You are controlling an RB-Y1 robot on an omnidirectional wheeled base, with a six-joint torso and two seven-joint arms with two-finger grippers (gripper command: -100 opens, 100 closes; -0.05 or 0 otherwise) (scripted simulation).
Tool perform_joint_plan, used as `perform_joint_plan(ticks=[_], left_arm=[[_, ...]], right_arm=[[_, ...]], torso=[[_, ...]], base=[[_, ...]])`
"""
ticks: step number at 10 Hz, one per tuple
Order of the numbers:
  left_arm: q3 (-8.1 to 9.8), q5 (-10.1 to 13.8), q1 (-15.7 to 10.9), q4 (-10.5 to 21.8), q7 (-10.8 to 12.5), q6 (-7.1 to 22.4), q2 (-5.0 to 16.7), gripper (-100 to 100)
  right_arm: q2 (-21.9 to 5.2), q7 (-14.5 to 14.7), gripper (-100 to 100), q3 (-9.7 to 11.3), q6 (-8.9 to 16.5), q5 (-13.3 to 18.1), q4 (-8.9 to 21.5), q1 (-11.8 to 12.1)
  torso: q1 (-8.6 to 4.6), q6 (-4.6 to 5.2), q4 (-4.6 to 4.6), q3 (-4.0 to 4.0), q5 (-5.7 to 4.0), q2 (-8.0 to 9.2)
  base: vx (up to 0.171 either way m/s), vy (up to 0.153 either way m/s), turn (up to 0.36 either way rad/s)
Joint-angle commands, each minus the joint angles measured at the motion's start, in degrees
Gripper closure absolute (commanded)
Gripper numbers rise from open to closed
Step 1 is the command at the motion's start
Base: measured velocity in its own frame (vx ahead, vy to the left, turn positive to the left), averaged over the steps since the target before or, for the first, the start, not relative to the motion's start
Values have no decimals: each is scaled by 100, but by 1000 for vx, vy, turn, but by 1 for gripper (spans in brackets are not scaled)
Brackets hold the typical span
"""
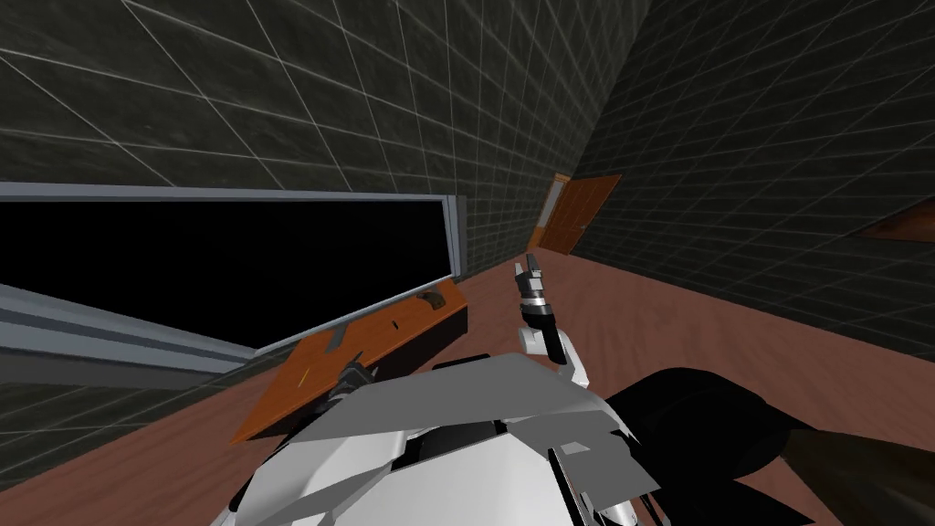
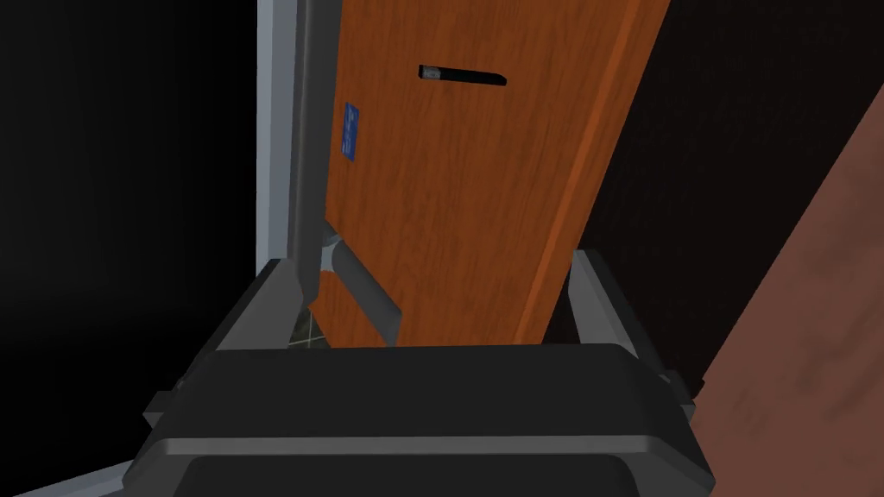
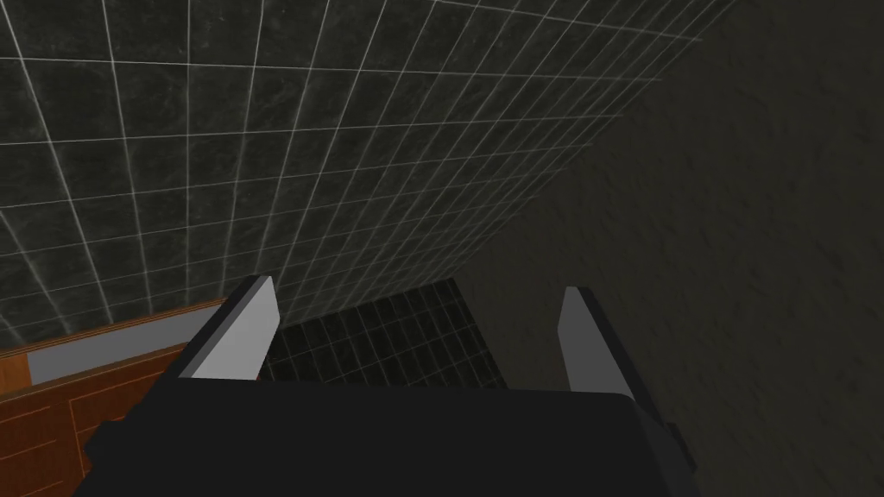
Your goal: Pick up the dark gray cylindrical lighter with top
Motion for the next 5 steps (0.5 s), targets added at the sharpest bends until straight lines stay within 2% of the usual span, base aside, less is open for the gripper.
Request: perform_joint_plan(ticks=[1, 2, 3, 4, 5], left_arm=[[40, 144, 19, 88, 92, 204, 36, -100], [103, 380, 87, 270, 244, 417, 104, -100], [103, 409, 87, 270, 244, 481, 104, -100], [166, 636, 145, 461, 397, 701, 172, -100], [166, 678, 145, 461, 397, 758, 172, -100]], right_arm=[[0, 0, 0, 0, 0, 0, 0, 0], [0, 0, 0, -1, 0, 0, 0, 1], [0, 0, 0, 0, 0, 0, 0, 0], [0, 0, 0, -1, 0, 0, 0, 1], [0, 0, 0, 0, 0, 0, 0, 0]], torso=[[0, 0, 0, 0, 0, 0], [1, -4, 0, -1, 0, -1], [2, 0, 0, -1, 0, -1], [5, -4, 0, -1, 1, -2], [6, 1, 0, -1, 1, -2]], base=[[2, 14, -194], [5, 14, -367], [1, 21, -223], [6, 21, -424], [6, 29, -191]])
